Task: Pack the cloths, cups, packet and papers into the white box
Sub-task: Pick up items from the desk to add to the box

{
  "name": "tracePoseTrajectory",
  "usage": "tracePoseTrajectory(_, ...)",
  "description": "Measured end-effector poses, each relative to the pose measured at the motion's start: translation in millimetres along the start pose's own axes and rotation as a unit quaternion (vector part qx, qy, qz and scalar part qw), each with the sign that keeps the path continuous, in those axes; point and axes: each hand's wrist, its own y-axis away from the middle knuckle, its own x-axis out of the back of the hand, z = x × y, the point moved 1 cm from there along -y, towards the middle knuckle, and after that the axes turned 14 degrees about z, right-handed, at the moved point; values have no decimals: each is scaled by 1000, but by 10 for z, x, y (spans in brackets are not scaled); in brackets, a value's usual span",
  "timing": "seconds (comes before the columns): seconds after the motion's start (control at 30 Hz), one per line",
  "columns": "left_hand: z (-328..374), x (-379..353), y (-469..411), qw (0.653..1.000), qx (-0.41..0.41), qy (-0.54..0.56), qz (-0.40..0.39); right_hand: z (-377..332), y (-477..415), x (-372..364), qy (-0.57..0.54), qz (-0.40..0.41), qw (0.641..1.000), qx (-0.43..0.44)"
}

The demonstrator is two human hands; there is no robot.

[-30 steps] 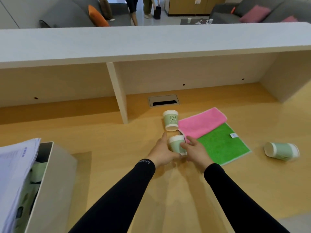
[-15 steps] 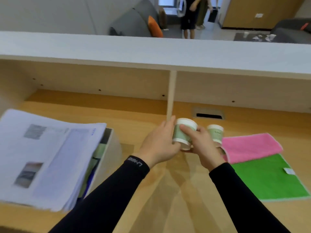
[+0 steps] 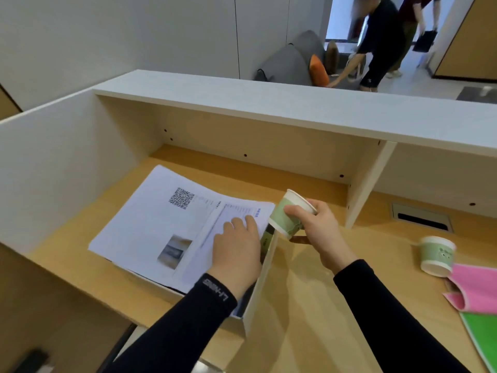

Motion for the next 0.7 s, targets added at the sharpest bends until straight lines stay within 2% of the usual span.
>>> tracePoseTrajectory(0.1,-35,-2,-4,1000,-6,2,19,-11,20,-2,17,17,1000,-3)
tracePoseTrajectory(0.2,-196,197,-86,997,-13,63,53,-32,65,-20,44,9,999,2)
tracePoseTrajectory(0.37,-734,459,-274,979,54,189,61,-43,218,-236,130,-80,988,4)
tracePoseTrajectory(0.47,-1032,525,-336,970,74,222,70,-10,322,-423,210,-131,969,4)
tracePoseTrajectory(0.57,-1198,593,-343,964,68,234,102,-33,347,-535,229,-95,968,34)
tracePoseTrajectory(0.7,-1172,614,-302,957,46,265,106,-164,346,-656,176,4,979,103)
